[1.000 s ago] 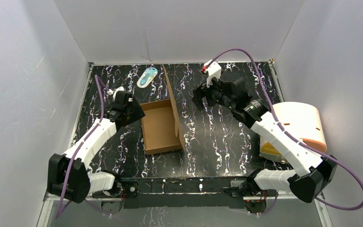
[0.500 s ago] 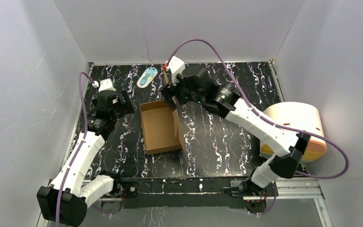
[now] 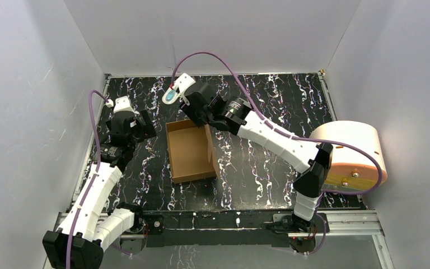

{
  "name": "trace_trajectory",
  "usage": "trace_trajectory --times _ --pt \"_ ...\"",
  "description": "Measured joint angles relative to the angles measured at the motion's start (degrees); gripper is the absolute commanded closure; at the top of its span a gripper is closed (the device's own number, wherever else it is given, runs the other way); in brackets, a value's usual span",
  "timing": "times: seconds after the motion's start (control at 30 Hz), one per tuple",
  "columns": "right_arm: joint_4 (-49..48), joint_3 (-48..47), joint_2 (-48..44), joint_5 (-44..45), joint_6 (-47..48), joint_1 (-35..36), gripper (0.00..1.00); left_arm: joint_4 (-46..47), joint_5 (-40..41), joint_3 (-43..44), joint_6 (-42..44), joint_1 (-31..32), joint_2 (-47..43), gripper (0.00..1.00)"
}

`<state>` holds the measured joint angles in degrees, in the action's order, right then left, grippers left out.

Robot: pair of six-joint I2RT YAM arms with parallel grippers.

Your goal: Fold the paper box

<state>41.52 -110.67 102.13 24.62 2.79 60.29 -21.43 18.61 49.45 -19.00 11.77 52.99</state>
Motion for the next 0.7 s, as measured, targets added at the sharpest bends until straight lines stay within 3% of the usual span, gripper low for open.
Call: trace_trajectory --times 0.2,0.4,0.7 --pt "2.32 -1.75 0.37 0.11 2.91 0.0 0.79 0.0 -0.24 -0.15 0.07 -0.02 -0.13 0.1" --pt "2.45 -1.92 0.35 -4.09 8.17 -0.28 0.94 0.15 -3.1 -0.22 0.98 -0.04 -1.01 0.1" --pt "-0.15 1.09 -1.99 -18.23 19.5 -5.92 1.0 0.13 -9.2 0.13 2.6 -0.04 -7.39 0.09"
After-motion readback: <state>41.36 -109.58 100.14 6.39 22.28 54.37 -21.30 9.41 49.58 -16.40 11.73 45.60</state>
